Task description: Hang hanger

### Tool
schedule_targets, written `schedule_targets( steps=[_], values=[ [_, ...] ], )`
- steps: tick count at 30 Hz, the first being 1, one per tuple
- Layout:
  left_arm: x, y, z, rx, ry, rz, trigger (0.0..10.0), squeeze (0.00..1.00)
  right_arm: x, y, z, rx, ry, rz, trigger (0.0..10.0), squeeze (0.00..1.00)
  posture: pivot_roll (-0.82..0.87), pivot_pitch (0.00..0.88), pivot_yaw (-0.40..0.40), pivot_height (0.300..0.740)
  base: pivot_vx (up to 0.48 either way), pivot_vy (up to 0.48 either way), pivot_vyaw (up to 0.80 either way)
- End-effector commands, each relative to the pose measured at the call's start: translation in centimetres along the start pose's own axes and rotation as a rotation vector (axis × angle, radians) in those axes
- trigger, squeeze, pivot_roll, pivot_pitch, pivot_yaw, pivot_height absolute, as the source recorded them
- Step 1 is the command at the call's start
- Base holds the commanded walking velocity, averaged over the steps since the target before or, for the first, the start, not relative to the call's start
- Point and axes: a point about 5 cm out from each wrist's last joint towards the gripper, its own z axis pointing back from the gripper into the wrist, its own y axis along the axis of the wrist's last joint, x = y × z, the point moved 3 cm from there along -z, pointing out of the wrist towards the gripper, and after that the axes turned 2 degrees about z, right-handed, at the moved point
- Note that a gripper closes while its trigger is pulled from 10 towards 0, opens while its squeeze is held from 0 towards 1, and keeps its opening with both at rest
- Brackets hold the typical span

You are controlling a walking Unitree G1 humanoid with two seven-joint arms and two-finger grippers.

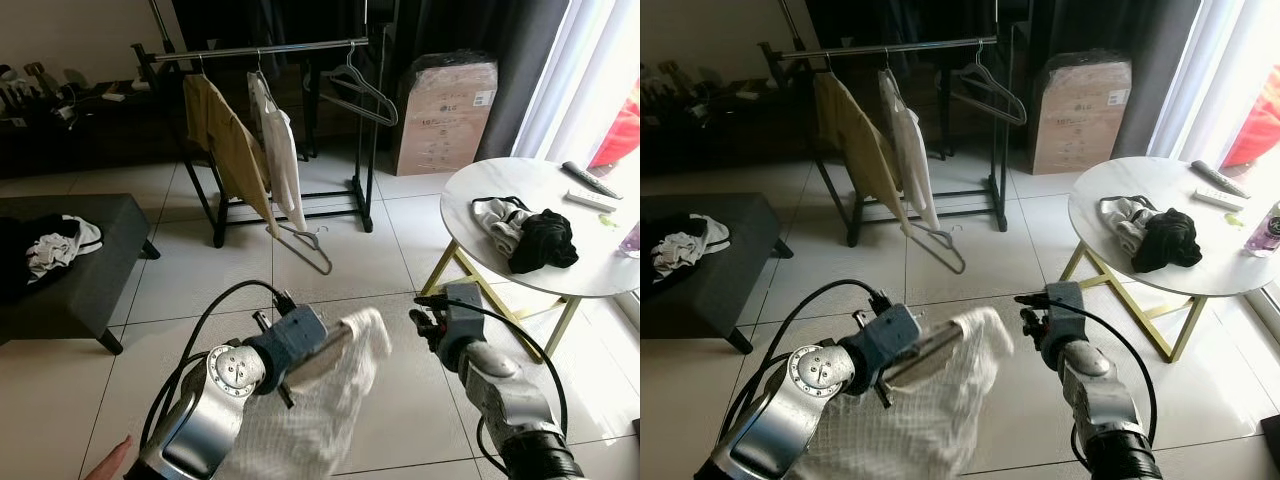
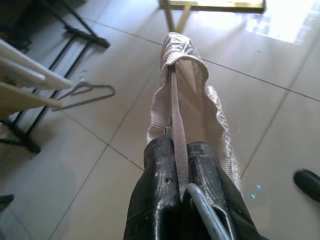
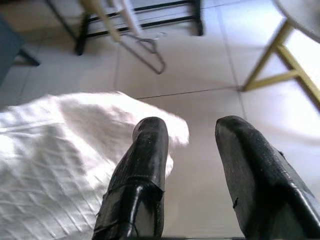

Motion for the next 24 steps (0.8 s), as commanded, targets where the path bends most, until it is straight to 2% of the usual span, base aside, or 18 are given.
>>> schedule_targets(
  steps=[1,2,3,4,5,6,7,8,9,10,15,16,17,18,22,23,24],
  values=[
    [-1.2,0.8,0.2,0.028,0.11,-0.003,0.0,0.0,-0.7,-0.9,0.0,-0.029,0.022,-0.09,10.0,0.0,-0.05,0.156,0.011,0.74,0.0,0.0,0.0],
    [-1.2,0.9,0.2,0.034,0.124,0.002,0.4,0.0,-0.9,-1.0,0.0,-0.032,0.032,-0.107,10.0,0.31,-0.05,0.156,0.011,0.74,0.0,0.0,0.0],
    [-1.3,1.3,0.0,0.054,0.156,0.022,3.8,0.0,-1.4,-0.8,-0.1,-0.022,0.046,-0.134,10.0,1.0,-0.05,0.159,0.01,0.74,0.0,0.0,0.0],
    [-1.4,1.7,-0.1,0.071,0.184,0.043,7.9,0.0,-1.8,-0.7,-0.1,-0.011,0.059,-0.157,10.0,1.0,-0.05,0.16,0.009,0.74,0.0,0.0,0.0],
    [-1.4,2.1,-0.2,0.088,0.207,0.069,10.0,0.0,-2.3,-0.5,-0.1,-0.002,0.078,-0.18,10.0,1.0,-0.05,0.16,0.009,0.74,0.0,0.0,0.0],
    [-1.1,2.5,-0.4,0.103,0.22,0.095,10.0,0.0,-2.9,-0.2,-0.1,0.017,0.095,-0.212,10.0,1.0,-0.05,0.161,0.009,0.74,0.0,0.0,0.0],
    [-0.9,2.6,-0.4,0.101,0.221,0.098,10.0,0.0,-3.1,-0.1,-0.2,0.024,0.101,-0.235,10.0,0.92,-0.05,0.163,0.009,0.74,0.0,0.0,0.0],
    [-0.8,2.6,-0.5,0.098,0.222,0.099,10.0,0.0,-3.3,0.0,-0.2,0.029,0.104,-0.251,10.0,0.61,-0.05,0.163,0.008,0.74,0.0,0.0,0.0],
    [-0.7,2.5,-0.5,0.094,0.222,0.095,10.0,0.0,-3.5,0.0,-0.2,0.03,0.115,-0.266,10.0,0.61,-0.05,0.164,0.007,0.74,0.0,0.0,0.0],
    [-0.6,2.4,-0.5,0.088,0.222,0.1,10.0,0.0,-3.9,0.0,-0.1,0.028,0.134,-0.276,10.0,0.0,-0.06,0.165,0.006,0.74,0.0,0.0,0.0],
    [-0.6,2.1,-0.5,0.075,0.238,0.134,10.0,0.0,-5.4,0.2,0.0,0.011,0.211,-0.367,10.0,0.0,-0.05,0.168,0.003,0.74,0.0,0.0,0.0],
    [-0.5,2.2,-0.6,0.076,0.235,0.131,10.0,0.0,-5.8,0.3,0.0,0.004,0.239,-0.382,10.0,0.35,-0.05,0.167,0.003,0.74,0.0,0.0,0.0],
    [-0.4,2.2,-0.6,0.076,0.23,0.128,10.0,0.0,-6.1,0.3,0.0,0.0,0.255,-0.386,10.0,0.75,-0.05,0.167,0.002,0.74,0.0,0.0,0.0],
    [-0.3,2.3,-0.7,0.078,0.224,0.13,10.0,0.0,-6.3,0.4,0.1,0.005,0.268,-0.383,10.0,1.0,-0.05,0.167,0.003,0.74,0.0,0.0,0.0],
    [-0.2,2.5,-0.8,0.084,0.219,0.135,10.0,0.0,-6.5,0.7,0.2,0.011,0.283,-0.376,10.0,1.0,-0.05,0.171,0.004,0.74,0.0,0.0,0.0],
    [-0.1,2.6,-0.8,0.087,0.218,0.134,10.0,0.0,-6.6,0.6,0.3,0.002,0.291,-0.367,10.0,0.0,-0.05,0.17,0.005,0.74,0.0,0.0,0.0],
    [-0.1,2.7,-0.8,0.088,0.217,0.135,10.0,0.0,-6.6,0.6,0.3,-0.004,0.295,-0.365,10.0,0.0,-0.05,0.17,0.005,0.74,0.0,0.0,0.0]
  ],
)
